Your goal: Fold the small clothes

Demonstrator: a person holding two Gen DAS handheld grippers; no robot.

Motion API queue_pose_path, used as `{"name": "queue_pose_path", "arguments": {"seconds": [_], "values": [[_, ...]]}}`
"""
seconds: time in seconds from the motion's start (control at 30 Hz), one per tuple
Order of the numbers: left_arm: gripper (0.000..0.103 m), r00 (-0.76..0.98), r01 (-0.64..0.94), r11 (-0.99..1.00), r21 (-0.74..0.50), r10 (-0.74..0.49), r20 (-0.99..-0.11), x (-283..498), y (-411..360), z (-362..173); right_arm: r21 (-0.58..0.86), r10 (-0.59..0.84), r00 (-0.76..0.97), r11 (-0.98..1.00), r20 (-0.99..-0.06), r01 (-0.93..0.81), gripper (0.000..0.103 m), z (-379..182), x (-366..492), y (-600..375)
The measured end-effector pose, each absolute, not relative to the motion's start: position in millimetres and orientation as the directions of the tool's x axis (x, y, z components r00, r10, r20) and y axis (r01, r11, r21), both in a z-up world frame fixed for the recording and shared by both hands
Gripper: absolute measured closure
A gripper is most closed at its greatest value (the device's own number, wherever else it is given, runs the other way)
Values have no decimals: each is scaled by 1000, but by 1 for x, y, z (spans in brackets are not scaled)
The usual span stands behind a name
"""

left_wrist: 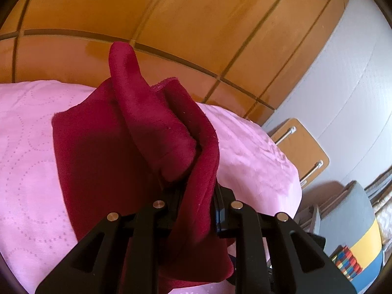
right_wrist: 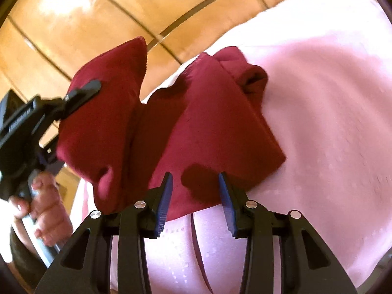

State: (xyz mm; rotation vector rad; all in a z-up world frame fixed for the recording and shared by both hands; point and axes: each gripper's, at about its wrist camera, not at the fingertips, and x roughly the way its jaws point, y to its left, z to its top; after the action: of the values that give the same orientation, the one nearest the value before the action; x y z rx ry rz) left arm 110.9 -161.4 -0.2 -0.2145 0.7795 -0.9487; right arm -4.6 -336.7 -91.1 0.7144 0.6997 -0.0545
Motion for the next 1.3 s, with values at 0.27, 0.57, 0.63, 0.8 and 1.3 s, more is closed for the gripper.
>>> {"name": "queue_pose_path", "arguments": {"seconds": [0.27, 0.57, 0.63, 0.8, 1.3], "values": [[86, 290, 692, 573, -439, -778, -557, 100, -203, -17, 566, 84, 797, 749, -599, 346, 65, -84, -16, -350], [82, 264, 736, 579, -350, -722, -640, 84, -238, -43, 540, -110, 811, 694, -574, 476, 65, -74, -41, -371], [80, 246, 748, 569, -343, -717, -652, 81, -243, -48, 556, -145, 802, 649, -580, 520, 65, -77, -47, -382], [39, 218, 796, 513, -321, -739, -638, 60, -255, -49, 566, -172, 778, 595, -604, 571, 65, -85, -46, -398], [28, 484, 629, 704, -330, -687, -542, 76, -129, -40, 472, -194, 850, 760, -491, 446, 30, -41, -37, -384]]}}
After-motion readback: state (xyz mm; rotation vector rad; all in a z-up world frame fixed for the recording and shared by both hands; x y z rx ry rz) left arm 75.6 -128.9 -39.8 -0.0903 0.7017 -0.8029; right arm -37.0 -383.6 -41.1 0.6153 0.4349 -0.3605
